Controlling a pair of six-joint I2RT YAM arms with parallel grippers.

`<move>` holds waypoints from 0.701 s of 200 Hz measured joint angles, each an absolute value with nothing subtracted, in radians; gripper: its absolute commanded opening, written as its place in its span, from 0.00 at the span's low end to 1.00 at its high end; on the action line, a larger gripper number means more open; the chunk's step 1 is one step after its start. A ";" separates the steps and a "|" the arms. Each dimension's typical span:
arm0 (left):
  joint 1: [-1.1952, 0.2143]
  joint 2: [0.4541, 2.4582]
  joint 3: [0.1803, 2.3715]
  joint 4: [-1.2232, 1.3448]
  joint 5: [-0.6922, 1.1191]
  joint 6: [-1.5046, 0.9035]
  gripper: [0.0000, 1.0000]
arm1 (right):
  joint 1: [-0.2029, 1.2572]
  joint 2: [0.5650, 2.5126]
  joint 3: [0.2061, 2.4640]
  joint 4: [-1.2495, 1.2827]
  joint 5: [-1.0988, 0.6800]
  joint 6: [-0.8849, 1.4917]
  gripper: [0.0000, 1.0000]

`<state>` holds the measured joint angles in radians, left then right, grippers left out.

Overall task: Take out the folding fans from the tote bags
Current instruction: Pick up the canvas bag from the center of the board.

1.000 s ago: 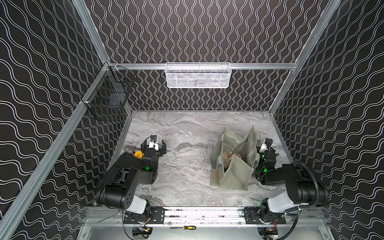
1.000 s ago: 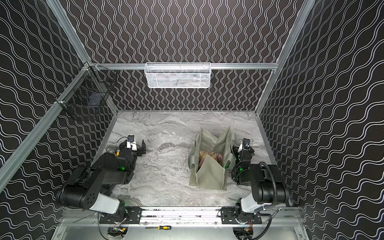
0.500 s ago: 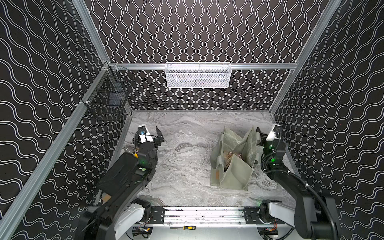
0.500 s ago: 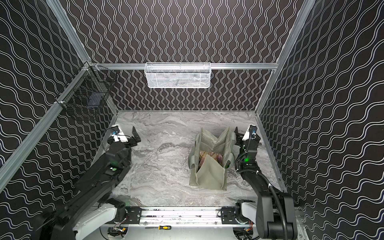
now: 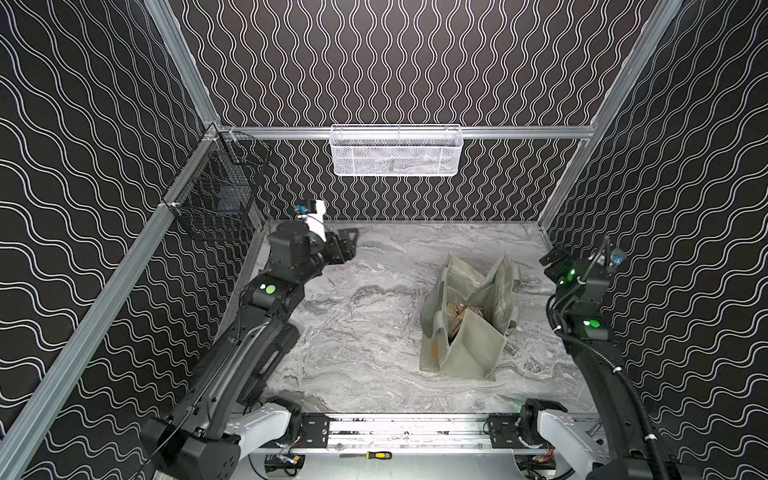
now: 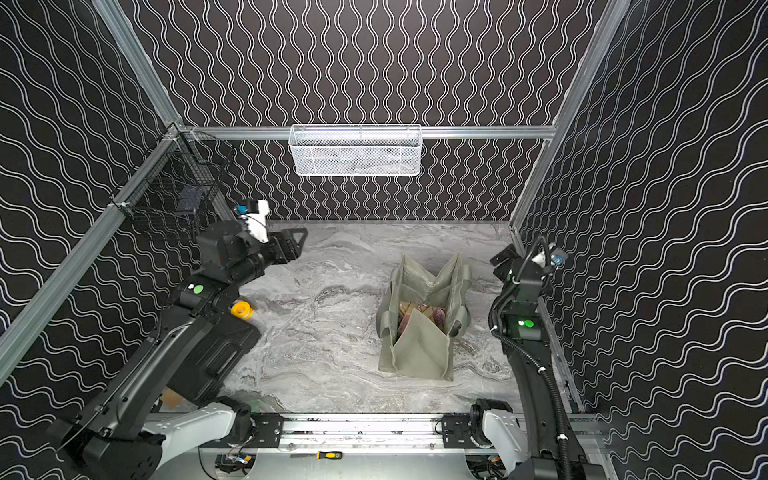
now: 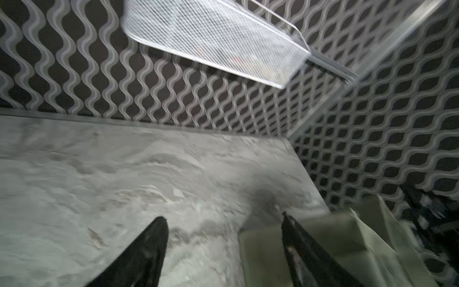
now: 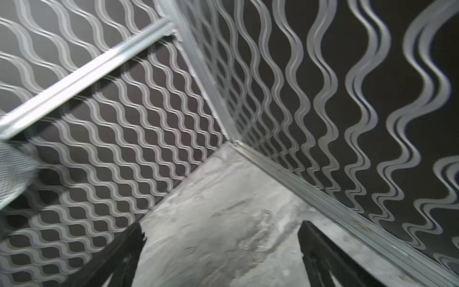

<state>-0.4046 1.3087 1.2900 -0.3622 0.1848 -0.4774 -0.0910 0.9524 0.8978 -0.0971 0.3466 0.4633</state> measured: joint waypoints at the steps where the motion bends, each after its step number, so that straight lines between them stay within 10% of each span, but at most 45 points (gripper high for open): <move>1: -0.409 1.309 1.293 -0.367 0.189 -0.479 0.76 | -0.091 0.953 0.904 -0.103 0.342 0.464 0.95; 140: -0.971 1.606 1.599 -0.606 0.269 -0.593 0.73 | 0.036 0.877 1.135 -0.696 -0.165 0.481 0.83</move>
